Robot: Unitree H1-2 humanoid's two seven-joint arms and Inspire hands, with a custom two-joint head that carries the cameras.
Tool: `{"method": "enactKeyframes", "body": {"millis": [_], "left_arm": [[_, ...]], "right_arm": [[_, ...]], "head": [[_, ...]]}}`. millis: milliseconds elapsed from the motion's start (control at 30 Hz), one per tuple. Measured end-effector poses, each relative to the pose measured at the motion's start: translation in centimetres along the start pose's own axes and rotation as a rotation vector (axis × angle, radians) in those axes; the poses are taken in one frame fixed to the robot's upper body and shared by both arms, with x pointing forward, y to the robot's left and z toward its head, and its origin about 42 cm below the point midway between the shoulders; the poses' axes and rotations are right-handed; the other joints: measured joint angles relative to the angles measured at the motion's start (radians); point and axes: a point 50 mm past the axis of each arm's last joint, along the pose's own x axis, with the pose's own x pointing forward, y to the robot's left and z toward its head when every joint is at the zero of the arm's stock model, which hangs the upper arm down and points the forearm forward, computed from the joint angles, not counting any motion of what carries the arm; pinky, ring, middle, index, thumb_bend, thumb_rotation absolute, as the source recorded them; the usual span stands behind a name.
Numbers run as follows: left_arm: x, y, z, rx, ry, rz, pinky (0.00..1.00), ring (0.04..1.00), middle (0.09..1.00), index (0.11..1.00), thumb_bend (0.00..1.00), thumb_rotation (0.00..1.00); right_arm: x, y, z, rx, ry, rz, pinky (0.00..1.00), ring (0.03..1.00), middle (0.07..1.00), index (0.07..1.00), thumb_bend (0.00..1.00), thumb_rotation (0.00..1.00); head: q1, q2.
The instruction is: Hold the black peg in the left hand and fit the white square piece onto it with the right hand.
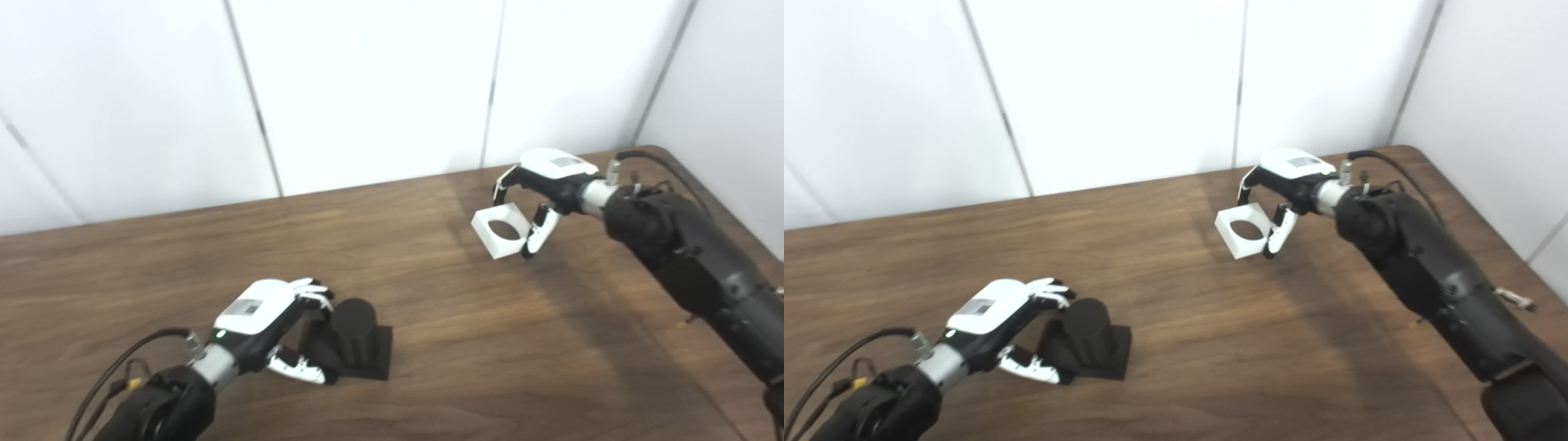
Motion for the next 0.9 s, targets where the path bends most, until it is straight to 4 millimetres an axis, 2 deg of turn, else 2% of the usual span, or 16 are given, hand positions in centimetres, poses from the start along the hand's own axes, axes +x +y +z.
{"method": "enactKeyframes", "body": {"millis": [333, 533, 900], "left_arm": [[0.6, 0.2, 0.4, 0.001, 0.007, 0.0, 0.75, 0.92, 0.848, 0.489, 0.52, 0.07], [1.0, 0.2, 0.7, -0.003, 0.009, 0.003, 0.75, 0.917, 0.842, 0.489, 0.52, 0.07], [1.2, 0.3, 0.9, 0.006, 0.018, 0.002, 0.74, 0.916, 0.842, 0.488, 0.52, 0.07]], "right_arm": [[-0.7, -1.4, 3.6, 0.015, -0.132, 0.008, 0.75, 0.842, 0.802, 0.48, 0.52, 0.13], [-0.7, -2.3, 5.3, 0.03, -0.202, 0.017, 0.74, 0.829, 0.8, 0.479, 0.52, 0.12], [-2.0, -3.3, 9.4, 0.045, -0.337, 0.046, 0.74, 0.834, 0.804, 0.478, 0.52, 0.13]], "head": [[0.069, 0.017], [0.075, 0.018], [0.091, 0.022]]}}
